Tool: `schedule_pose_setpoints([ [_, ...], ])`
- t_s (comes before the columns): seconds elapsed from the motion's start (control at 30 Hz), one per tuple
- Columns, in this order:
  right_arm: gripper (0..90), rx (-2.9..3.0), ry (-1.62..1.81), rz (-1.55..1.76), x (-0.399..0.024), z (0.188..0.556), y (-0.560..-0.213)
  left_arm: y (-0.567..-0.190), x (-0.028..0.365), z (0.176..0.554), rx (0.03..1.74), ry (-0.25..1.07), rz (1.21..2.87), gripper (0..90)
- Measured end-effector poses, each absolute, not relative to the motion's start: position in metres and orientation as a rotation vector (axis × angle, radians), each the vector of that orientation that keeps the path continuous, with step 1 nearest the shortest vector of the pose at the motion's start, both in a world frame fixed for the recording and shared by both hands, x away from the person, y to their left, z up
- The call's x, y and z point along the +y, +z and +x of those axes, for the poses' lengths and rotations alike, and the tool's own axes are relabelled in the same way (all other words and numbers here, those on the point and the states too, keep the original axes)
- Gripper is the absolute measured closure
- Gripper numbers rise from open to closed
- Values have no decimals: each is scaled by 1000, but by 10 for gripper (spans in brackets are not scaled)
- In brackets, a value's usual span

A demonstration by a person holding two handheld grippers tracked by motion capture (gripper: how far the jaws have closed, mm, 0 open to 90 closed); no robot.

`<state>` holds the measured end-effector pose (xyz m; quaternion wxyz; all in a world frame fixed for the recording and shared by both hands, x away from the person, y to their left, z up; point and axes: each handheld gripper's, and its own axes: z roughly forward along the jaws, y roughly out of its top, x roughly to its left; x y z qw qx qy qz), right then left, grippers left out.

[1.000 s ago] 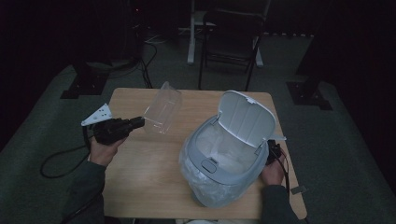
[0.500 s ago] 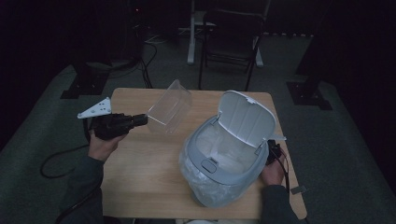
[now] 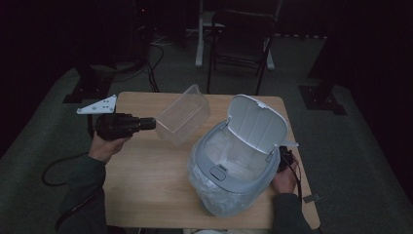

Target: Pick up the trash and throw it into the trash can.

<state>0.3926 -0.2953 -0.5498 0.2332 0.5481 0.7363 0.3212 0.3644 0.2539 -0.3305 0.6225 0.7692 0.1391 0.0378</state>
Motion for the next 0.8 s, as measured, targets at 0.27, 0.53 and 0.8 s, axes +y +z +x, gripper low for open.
schedule_pose_setpoints([
  [0.27, 156, 2022, 882, 1505, -295, 393, -550, -322, 251, 355, 273, 87, 1759, 843],
  [0.53, 156, 2022, 882, 1505, -295, 393, -550, -311, 245, 349, 218, 77, 1764, 843],
  [0.8, 156, 2022, 882, 1505, -295, 393, -550, -304, 241, 343, 180, 77, 1769, 843],
])
